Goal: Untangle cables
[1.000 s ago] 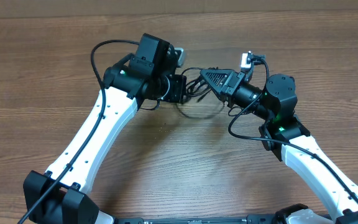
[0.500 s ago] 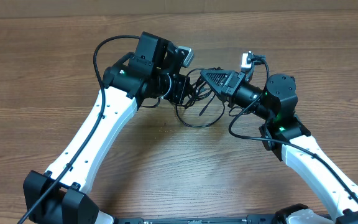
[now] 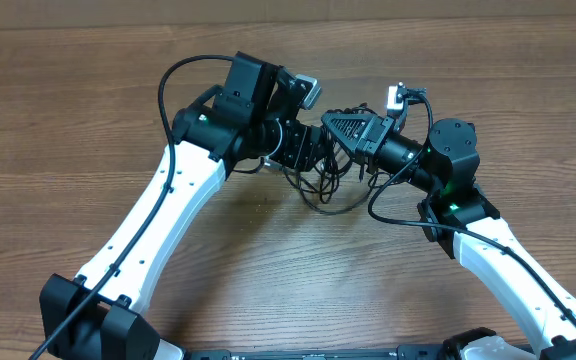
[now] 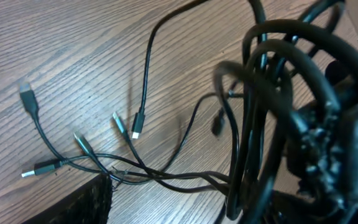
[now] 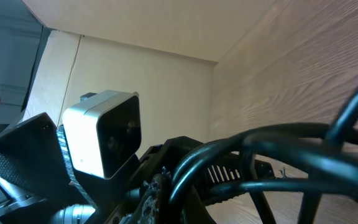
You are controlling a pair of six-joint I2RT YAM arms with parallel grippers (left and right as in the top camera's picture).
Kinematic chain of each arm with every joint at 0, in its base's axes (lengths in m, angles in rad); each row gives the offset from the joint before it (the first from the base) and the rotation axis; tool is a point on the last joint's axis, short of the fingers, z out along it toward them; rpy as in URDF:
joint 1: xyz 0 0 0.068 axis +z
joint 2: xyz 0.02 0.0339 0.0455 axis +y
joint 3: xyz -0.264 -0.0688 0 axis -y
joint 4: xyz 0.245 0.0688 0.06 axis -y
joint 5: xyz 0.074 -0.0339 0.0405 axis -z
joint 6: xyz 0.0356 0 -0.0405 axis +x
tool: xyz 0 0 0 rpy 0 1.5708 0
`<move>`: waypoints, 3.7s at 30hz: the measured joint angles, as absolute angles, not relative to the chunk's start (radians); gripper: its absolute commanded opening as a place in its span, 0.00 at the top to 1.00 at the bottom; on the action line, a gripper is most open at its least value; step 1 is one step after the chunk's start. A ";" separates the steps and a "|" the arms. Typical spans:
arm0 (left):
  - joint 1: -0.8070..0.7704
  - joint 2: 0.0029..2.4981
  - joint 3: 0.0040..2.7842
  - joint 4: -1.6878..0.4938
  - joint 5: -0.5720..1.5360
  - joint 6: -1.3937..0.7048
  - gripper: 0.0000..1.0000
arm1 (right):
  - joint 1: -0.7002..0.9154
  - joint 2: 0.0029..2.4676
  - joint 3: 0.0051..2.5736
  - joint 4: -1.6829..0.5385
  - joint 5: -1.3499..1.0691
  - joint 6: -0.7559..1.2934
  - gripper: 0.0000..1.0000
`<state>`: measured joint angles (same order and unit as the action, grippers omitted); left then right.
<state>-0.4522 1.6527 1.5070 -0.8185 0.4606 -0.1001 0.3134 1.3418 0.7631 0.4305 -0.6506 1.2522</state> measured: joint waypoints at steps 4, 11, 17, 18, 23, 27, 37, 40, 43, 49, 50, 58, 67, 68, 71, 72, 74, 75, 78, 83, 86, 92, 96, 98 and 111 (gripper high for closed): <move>-0.453 1.653 1.507 -0.818 0.462 -0.101 0.29 | 0.313 1.342 0.763 0.430 -0.652 1.253 0.96; -0.457 1.654 1.507 -0.797 0.504 -0.101 0.23 | 0.307 1.337 0.763 0.435 -0.658 1.253 0.96; -0.459 1.654 1.506 -0.796 0.532 -0.102 0.17 | 0.305 1.330 0.763 0.435 -0.658 1.253 0.96; -0.459 1.654 1.506 -0.796 0.537 -0.102 0.17 | 0.303 1.330 0.763 0.435 -0.659 1.253 0.96; -0.459 1.655 1.505 -0.790 0.558 -0.106 0.19 | 0.302 1.330 0.763 0.442 -0.664 1.253 0.96; -0.463 1.655 1.497 -0.747 0.573 -0.137 0.25 | 0.296 1.330 0.764 0.457 -0.654 1.256 0.96; -0.524 1.655 1.497 -0.734 0.493 -0.233 0.65 | 0.291 1.329 0.764 0.492 -0.653 1.273 0.96; -0.538 1.655 1.497 -0.774 0.427 -0.247 0.73 | 0.298 1.329 0.764 0.495 -0.671 1.280 0.96; -0.542 1.655 1.499 -0.826 0.341 -0.260 0.85 | 0.305 1.332 0.764 0.488 -0.684 1.283 0.96; -0.542 1.655 1.504 -0.937 0.171 -0.264 0.95 | 0.312 1.336 0.764 0.502 -0.705 1.283 0.96; -0.542 1.655 1.504 -0.950 0.149 -0.264 0.96 | 0.315 1.336 0.764 0.501 -0.707 1.283 0.96; -0.527 1.655 1.504 -1.042 0.026 -0.264 0.96 | 0.315 1.336 0.764 0.485 -0.706 1.277 0.96; -0.427 1.655 1.504 -1.144 -0.086 -0.298 0.96 | 0.276 1.336 0.764 0.379 -0.702 1.234 0.96; -0.410 1.655 1.504 -1.151 -0.092 -0.313 0.96 | 0.268 1.336 0.764 0.361 -0.703 1.230 0.96; -0.343 1.655 1.504 -1.168 -0.102 -0.379 0.95 | 0.249 1.336 0.764 0.308 -0.706 1.211 0.96; -0.321 1.655 1.504 -1.171 -0.102 -0.406 0.96 | 0.245 1.336 0.764 0.293 -0.706 1.201 0.96; -0.276 1.655 1.504 -1.184 -0.110 -0.469 0.96 | 0.238 1.336 0.764 0.270 -0.705 1.186 0.96; -0.252 1.655 1.504 -1.189 -0.113 -0.503 0.95 | 0.233 1.336 0.764 0.241 -0.699 1.171 0.96; -0.205 1.655 1.504 -1.194 -0.117 -0.573 0.96 | 0.227 1.336 0.764 0.170 -0.690 1.139 0.96; -0.181 1.655 1.504 -1.194 -0.109 -0.638 0.95 | 0.227 1.336 0.764 0.119 -0.675 1.093 0.95; -0.182 1.655 1.504 -1.194 -0.105 -0.650 0.96 | 0.227 1.336 0.764 0.113 -0.671 1.075 0.95; -0.181 1.655 1.504 -1.194 -0.105 -0.656 0.95 | 0.223 1.336 0.765 0.112 -0.662 1.057 0.33; -0.181 1.655 1.504 -1.194 -0.106 -0.656 0.95 | 0.219 1.336 0.765 0.112 -0.656 1.049 0.09; -0.181 1.655 1.504 -1.194 -0.106 -0.656 0.96 | 0.218 1.336 0.765 0.112 -0.653 1.048 0.00; -0.191 1.655 1.504 -1.172 -0.085 -0.656 0.95 | 0.228 1.336 0.765 0.113 -0.718 1.027 0.00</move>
<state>-0.1905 1.6554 1.5043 -1.1721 -0.0853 -0.6563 0.2279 1.3361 0.7647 0.1127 -0.7181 1.0267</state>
